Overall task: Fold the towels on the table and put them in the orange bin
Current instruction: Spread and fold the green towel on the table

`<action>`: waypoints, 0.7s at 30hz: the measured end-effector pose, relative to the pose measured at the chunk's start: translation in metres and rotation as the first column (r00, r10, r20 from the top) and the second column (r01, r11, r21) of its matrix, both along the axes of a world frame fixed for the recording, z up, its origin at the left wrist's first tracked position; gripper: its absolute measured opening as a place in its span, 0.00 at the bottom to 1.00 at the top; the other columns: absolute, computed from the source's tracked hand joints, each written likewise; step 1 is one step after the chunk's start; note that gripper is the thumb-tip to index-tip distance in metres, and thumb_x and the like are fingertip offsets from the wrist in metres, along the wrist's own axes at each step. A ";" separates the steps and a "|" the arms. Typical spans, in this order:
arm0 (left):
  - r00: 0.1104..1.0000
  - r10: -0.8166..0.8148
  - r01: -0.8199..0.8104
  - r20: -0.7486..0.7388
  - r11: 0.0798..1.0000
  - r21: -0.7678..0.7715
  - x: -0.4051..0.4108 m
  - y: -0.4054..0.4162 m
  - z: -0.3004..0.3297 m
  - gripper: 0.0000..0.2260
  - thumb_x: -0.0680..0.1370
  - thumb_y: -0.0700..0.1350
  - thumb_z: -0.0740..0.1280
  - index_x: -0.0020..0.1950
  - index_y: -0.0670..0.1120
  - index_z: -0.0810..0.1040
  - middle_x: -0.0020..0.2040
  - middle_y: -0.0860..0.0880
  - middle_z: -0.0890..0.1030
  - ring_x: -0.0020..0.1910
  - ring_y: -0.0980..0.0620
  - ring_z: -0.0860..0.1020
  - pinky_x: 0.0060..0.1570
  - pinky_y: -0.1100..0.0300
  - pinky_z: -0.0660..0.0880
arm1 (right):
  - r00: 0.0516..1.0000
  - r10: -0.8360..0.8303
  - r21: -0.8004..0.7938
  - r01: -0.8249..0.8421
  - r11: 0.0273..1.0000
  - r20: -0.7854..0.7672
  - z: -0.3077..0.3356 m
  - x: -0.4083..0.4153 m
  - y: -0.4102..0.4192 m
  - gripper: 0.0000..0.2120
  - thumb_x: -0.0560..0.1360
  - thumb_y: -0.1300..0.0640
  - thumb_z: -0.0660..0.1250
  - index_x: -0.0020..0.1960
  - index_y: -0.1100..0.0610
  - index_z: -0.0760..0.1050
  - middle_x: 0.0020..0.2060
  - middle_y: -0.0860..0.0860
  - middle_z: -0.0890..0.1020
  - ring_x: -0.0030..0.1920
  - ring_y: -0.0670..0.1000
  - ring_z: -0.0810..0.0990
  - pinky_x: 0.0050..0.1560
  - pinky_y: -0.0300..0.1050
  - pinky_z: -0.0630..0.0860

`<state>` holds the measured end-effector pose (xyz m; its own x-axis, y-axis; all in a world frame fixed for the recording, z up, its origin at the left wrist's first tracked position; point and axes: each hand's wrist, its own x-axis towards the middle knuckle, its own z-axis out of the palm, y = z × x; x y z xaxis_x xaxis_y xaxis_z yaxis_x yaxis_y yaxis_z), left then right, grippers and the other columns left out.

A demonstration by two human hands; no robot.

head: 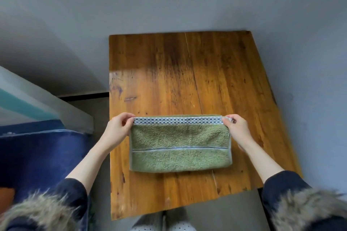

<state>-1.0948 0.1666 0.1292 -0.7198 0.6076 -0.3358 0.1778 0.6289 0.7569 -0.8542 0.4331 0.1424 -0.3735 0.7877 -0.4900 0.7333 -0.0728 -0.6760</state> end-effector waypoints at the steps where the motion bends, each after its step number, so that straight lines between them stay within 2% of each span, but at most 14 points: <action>1: 1.000 -0.007 0.007 0.008 1.000 -0.005 -0.003 0.003 -0.003 0.05 0.79 0.43 0.62 0.49 0.49 0.77 0.41 0.54 0.79 0.35 0.55 0.78 0.34 0.62 0.75 | 1.000 -0.005 0.001 0.005 1.000 0.004 -0.003 -0.003 0.002 0.12 0.77 0.57 0.64 0.57 0.62 0.75 0.55 0.56 0.79 0.57 0.55 0.76 0.62 0.56 0.72; 4: 0.999 -0.014 0.015 0.033 1.000 -0.018 -0.009 0.009 -0.013 0.05 0.79 0.43 0.62 0.47 0.50 0.77 0.40 0.53 0.79 0.33 0.55 0.78 0.30 0.69 0.72 | 1.000 -0.019 0.003 0.019 1.000 0.000 -0.013 -0.008 0.011 0.09 0.76 0.57 0.66 0.55 0.59 0.76 0.55 0.55 0.79 0.58 0.55 0.76 0.62 0.57 0.72; 7: 0.999 -0.021 0.023 0.045 0.999 -0.049 -0.014 0.012 -0.025 0.05 0.79 0.44 0.62 0.49 0.48 0.78 0.43 0.51 0.80 0.40 0.52 0.78 0.40 0.58 0.76 | 1.000 -0.017 -0.013 0.017 1.000 -0.008 -0.026 -0.012 0.017 0.06 0.75 0.58 0.66 0.52 0.56 0.77 0.53 0.54 0.80 0.57 0.55 0.76 0.62 0.57 0.72; 9: 0.999 -0.018 0.020 0.038 0.998 -0.066 -0.016 0.013 -0.032 0.06 0.79 0.44 0.62 0.50 0.48 0.78 0.45 0.51 0.80 0.43 0.51 0.77 0.44 0.53 0.76 | 0.999 -0.030 -0.015 0.030 0.999 -0.018 -0.033 -0.014 0.019 0.05 0.75 0.58 0.67 0.50 0.56 0.78 0.50 0.53 0.80 0.55 0.55 0.77 0.61 0.57 0.73; 13: 1.000 -0.002 0.002 0.008 0.998 -0.062 -0.013 0.014 -0.044 0.05 0.80 0.44 0.61 0.49 0.48 0.76 0.45 0.50 0.79 0.42 0.51 0.75 0.44 0.53 0.74 | 0.999 -0.038 0.010 0.038 0.999 -0.031 -0.047 -0.017 0.022 0.08 0.76 0.57 0.66 0.53 0.57 0.78 0.51 0.53 0.80 0.54 0.52 0.77 0.58 0.50 0.73; 17: 0.999 0.026 -0.028 -0.033 0.998 -0.051 -0.005 0.015 -0.056 0.05 0.80 0.44 0.59 0.51 0.46 0.74 0.47 0.47 0.78 0.44 0.51 0.74 0.44 0.56 0.69 | 1.000 -0.011 0.043 0.011 0.999 -0.014 -0.063 -0.020 0.025 0.09 0.76 0.56 0.65 0.54 0.58 0.77 0.51 0.51 0.79 0.53 0.49 0.75 0.53 0.43 0.68; 19: 0.994 0.064 -0.070 -0.090 0.995 -0.066 0.001 0.017 -0.059 0.05 0.80 0.43 0.59 0.53 0.45 0.73 0.48 0.45 0.77 0.47 0.49 0.74 0.48 0.53 0.70 | 0.999 -0.031 0.091 0.029 0.995 0.025 -0.069 -0.021 0.023 0.09 0.76 0.57 0.65 0.55 0.58 0.77 0.51 0.51 0.78 0.52 0.51 0.76 0.50 0.41 0.68; 21: 0.960 0.111 -0.148 -0.255 0.980 -0.131 0.008 0.020 -0.060 0.08 0.79 0.43 0.60 0.57 0.43 0.73 0.52 0.41 0.74 0.52 0.42 0.73 0.53 0.47 0.70 | 0.995 -0.067 0.245 0.048 0.968 0.069 -0.069 -0.019 0.017 0.10 0.78 0.58 0.62 0.58 0.59 0.75 0.53 0.53 0.76 0.54 0.54 0.76 0.51 0.40 0.67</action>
